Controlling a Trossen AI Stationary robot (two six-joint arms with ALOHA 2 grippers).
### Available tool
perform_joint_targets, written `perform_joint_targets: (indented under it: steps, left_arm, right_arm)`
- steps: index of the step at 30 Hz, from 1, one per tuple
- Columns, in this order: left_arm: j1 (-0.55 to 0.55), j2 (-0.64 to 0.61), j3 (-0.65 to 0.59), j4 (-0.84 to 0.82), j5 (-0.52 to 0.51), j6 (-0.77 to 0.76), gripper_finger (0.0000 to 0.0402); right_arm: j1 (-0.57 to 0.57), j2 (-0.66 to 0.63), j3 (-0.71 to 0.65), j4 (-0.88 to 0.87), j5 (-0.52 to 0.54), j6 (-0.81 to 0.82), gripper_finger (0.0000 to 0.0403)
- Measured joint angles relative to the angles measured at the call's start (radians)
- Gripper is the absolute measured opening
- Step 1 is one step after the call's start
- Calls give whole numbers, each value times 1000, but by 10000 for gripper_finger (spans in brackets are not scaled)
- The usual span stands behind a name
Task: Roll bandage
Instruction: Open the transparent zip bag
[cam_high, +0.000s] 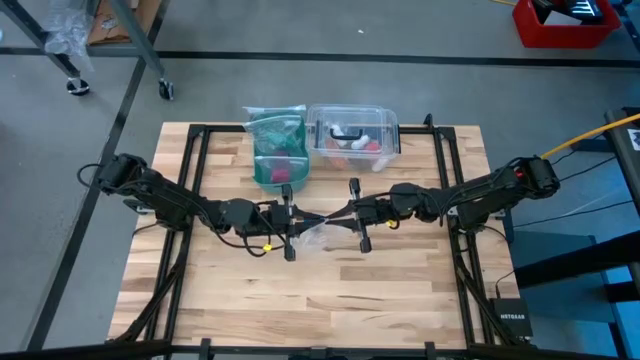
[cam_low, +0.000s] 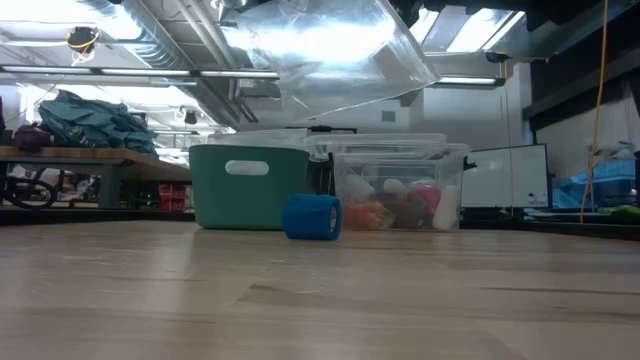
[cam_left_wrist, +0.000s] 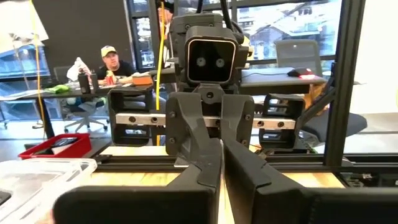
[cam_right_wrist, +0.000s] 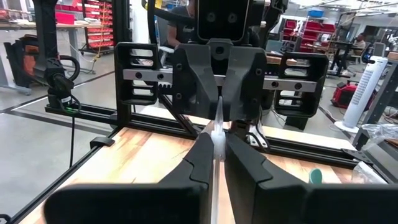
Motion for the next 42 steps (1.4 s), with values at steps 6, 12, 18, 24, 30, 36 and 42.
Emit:
perform_joint_targets:
  steps: [6,12,18,24,30,36,42]
  left_arm:
    - [-1,0,0,0,0,-2,1]
    - [-3,0,0,1,-2,-4,1]
    - [-3,0,0,-13,2,-22,0]
    - [-3,0,0,-32,2,-40,0]
    - [-3,0,0,1,2,-26,0]
    - [0,0,0,3,1,-26,0]
    - [0,0,0,7,2,-26,0]
  right_arm:
    - [0,0,0,3,14,0,30]
    - [1,0,0,9,46,0,48]
    - [0,0,0,21,24,1,115]
    - [0,0,0,51,20,1,145]
    - [0,0,0,50,20,1,147]
    - [0,0,0,51,20,0,140]
    - [0,0,0,52,20,0,105]
